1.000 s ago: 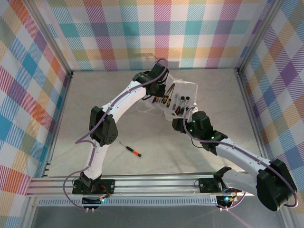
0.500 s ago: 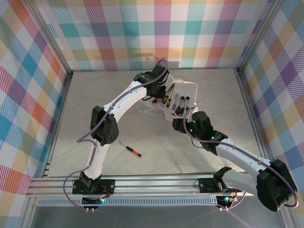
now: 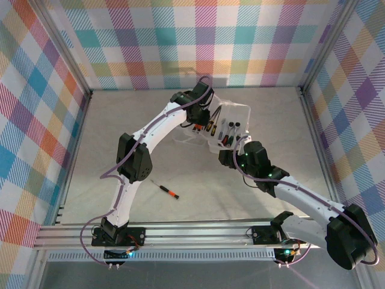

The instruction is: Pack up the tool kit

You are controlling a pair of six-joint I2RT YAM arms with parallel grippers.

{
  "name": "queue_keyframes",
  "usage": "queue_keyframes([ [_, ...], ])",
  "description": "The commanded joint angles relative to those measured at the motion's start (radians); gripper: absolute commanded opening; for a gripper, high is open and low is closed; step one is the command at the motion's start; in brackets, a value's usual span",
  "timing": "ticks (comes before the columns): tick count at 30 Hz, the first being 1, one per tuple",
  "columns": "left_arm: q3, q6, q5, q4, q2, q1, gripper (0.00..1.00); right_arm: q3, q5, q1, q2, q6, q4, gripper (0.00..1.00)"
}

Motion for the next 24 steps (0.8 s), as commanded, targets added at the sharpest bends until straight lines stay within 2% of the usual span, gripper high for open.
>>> queue_keyframes([
  [1,0.072,0.006,0.033,-0.059,-0.086,-0.002,0.34,-0.001,0.027,0.004,-0.041,-0.028,0.002,0.57],
  [4,-0.016,-0.007,0.012,-0.003,-0.224,-0.002,0.39,-0.007,0.040,0.004,-0.065,-0.030,-0.004,0.57],
  [7,-0.249,-0.089,-0.036,0.102,-0.402,-0.002,0.47,-0.010,0.035,0.004,-0.064,-0.024,-0.001,0.57],
  [11,-0.693,-0.305,-0.123,0.229,-0.668,-0.002,0.57,-0.015,0.031,0.004,-0.048,-0.012,0.015,0.57],
  [15,-1.043,-0.599,-0.190,0.193,-0.878,-0.007,0.56,-0.012,0.028,0.004,-0.043,-0.008,0.014,0.57],
  [19,-1.304,-0.866,-0.280,0.185,-1.014,-0.149,0.55,0.005,0.055,0.004,-0.060,-0.024,-0.027,0.57],
  [24,-1.437,-1.106,-0.278,0.244,-0.967,-0.287,0.55,-0.006,0.051,0.004,-0.064,-0.013,-0.012,0.57],
])
